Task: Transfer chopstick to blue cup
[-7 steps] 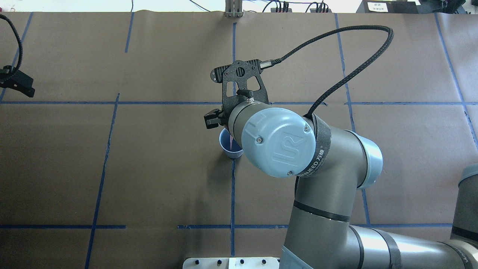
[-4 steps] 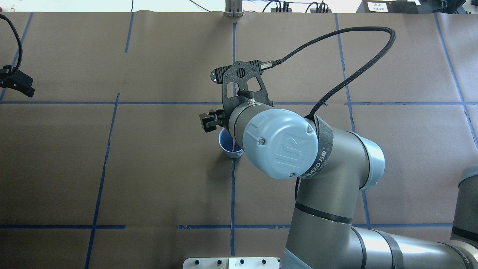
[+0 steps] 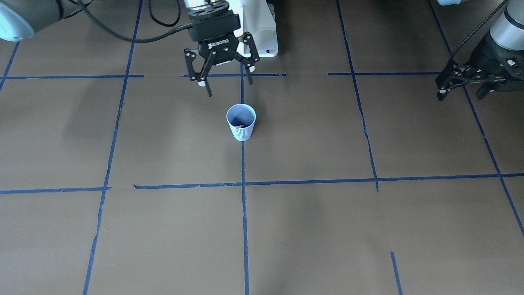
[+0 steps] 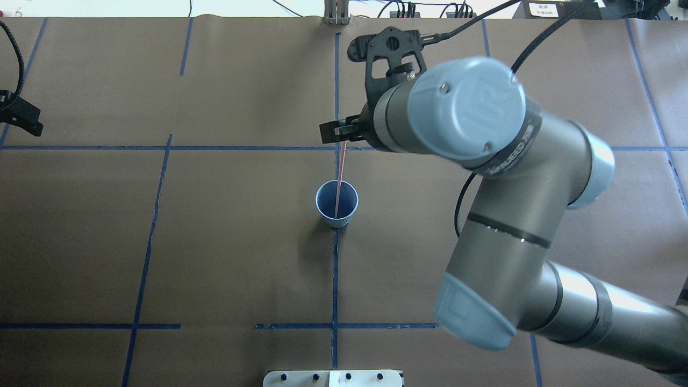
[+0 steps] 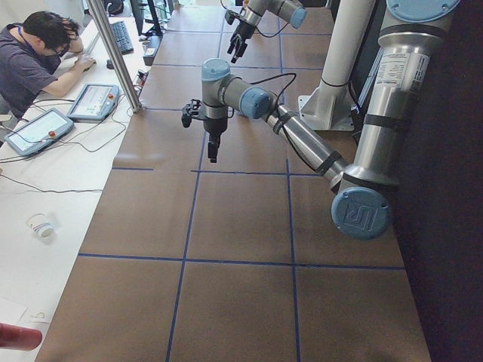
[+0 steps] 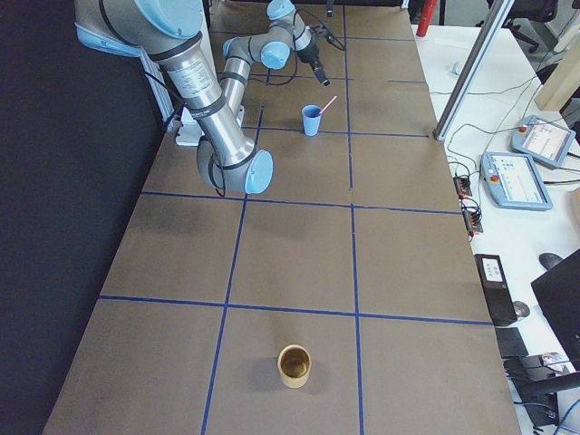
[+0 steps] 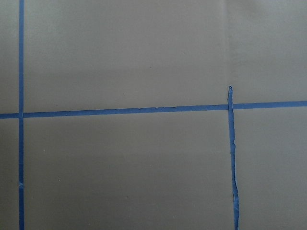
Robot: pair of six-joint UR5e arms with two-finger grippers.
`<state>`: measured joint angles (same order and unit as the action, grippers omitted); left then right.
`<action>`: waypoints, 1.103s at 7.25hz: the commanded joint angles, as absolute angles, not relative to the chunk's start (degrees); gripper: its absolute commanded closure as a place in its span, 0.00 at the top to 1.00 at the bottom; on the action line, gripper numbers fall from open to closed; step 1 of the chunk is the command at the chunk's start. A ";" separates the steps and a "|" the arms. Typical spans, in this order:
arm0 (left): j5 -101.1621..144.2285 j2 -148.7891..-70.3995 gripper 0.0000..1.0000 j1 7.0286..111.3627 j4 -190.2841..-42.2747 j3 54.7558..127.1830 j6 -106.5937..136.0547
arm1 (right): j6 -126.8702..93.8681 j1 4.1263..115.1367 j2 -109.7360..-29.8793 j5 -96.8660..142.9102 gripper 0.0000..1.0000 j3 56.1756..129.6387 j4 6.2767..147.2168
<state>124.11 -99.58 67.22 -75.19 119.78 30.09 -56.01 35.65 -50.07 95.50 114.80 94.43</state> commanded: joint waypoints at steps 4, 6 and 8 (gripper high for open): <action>132.27 -99.49 1.00 82.75 -75.50 103.67 0.95 | -24.92 64.19 -66.67 126.85 0.99 112.42 94.31; 132.36 -99.41 1.00 87.53 -76.20 96.79 -9.02 | -5.20 76.32 -78.43 135.94 0.99 109.96 94.31; 132.45 -93.90 1.00 89.03 -80.21 96.15 -9.84 | 6.28 83.46 -86.10 136.05 0.99 105.41 94.22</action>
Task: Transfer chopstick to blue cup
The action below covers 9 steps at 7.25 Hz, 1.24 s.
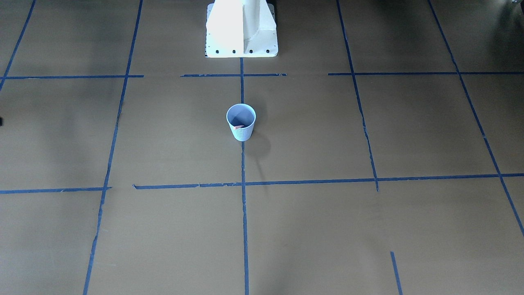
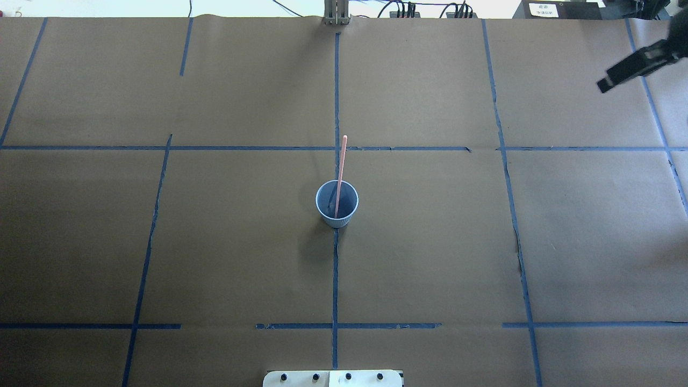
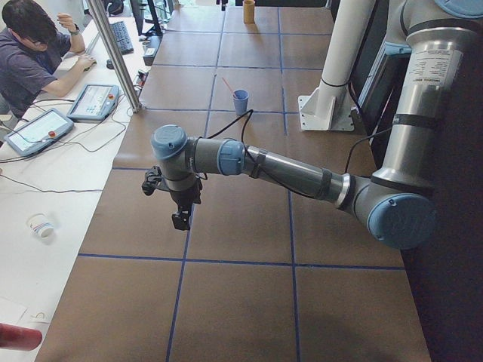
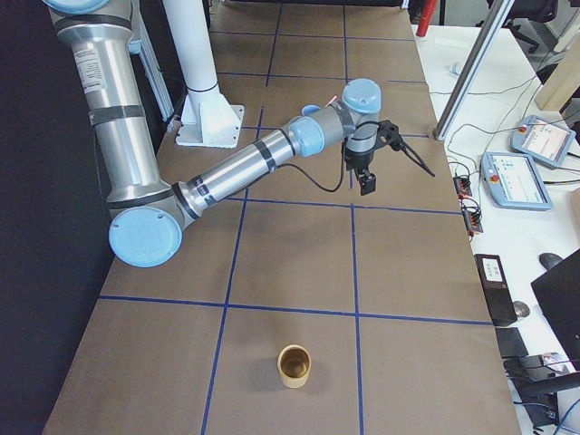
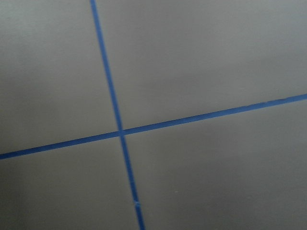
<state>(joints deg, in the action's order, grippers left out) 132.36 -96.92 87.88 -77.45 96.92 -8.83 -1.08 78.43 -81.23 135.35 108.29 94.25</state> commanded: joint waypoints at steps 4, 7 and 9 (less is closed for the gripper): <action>137.81 -90.44 1.00 89.21 -84.20 91.60 -9.84 | 6.06 88.31 -89.82 138.16 0.99 96.01 93.70; 137.55 -90.62 1.00 89.21 -85.69 88.51 -9.32 | 6.41 89.82 -92.28 137.73 0.99 93.43 92.55; 137.55 -91.05 1.00 89.21 -85.69 87.71 -9.32 | 7.12 92.71 -93.25 137.55 0.99 92.28 90.20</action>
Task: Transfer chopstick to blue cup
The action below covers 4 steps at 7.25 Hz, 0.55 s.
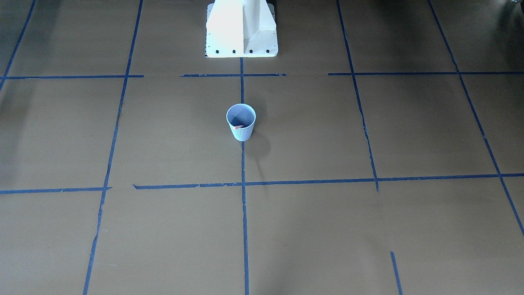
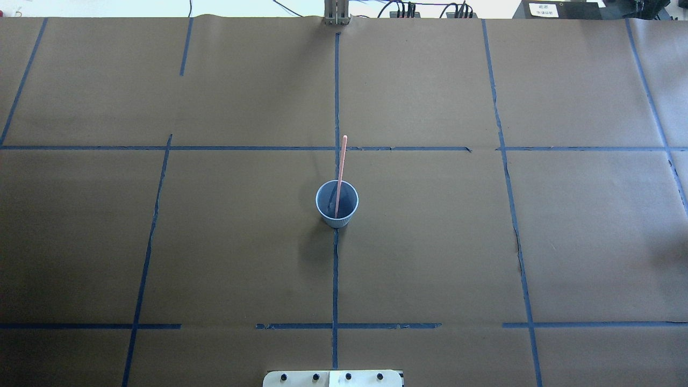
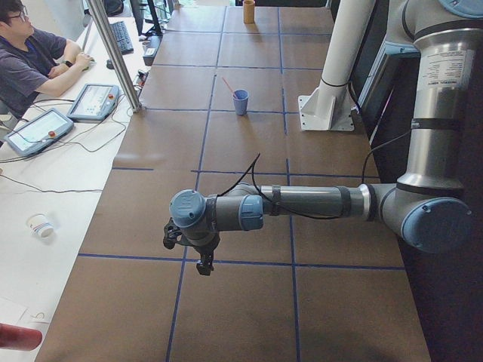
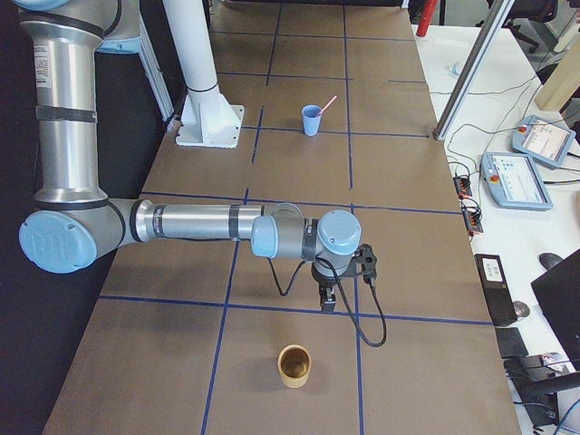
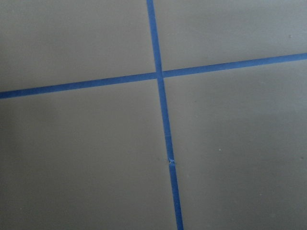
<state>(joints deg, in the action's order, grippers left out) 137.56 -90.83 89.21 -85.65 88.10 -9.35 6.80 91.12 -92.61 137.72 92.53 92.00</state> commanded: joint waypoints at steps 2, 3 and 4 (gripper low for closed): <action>137.55 -91.23 1.00 89.21 -85.69 87.63 -9.23 | 7.29 93.33 -92.90 135.36 0.99 92.02 90.09; 137.46 -91.06 1.00 89.21 -85.61 87.63 -9.23 | 7.03 93.43 -92.99 135.61 0.99 91.93 90.17; 137.20 -90.71 1.00 89.21 -85.61 87.54 -9.32 | 6.86 93.43 -92.99 135.53 0.99 91.76 90.18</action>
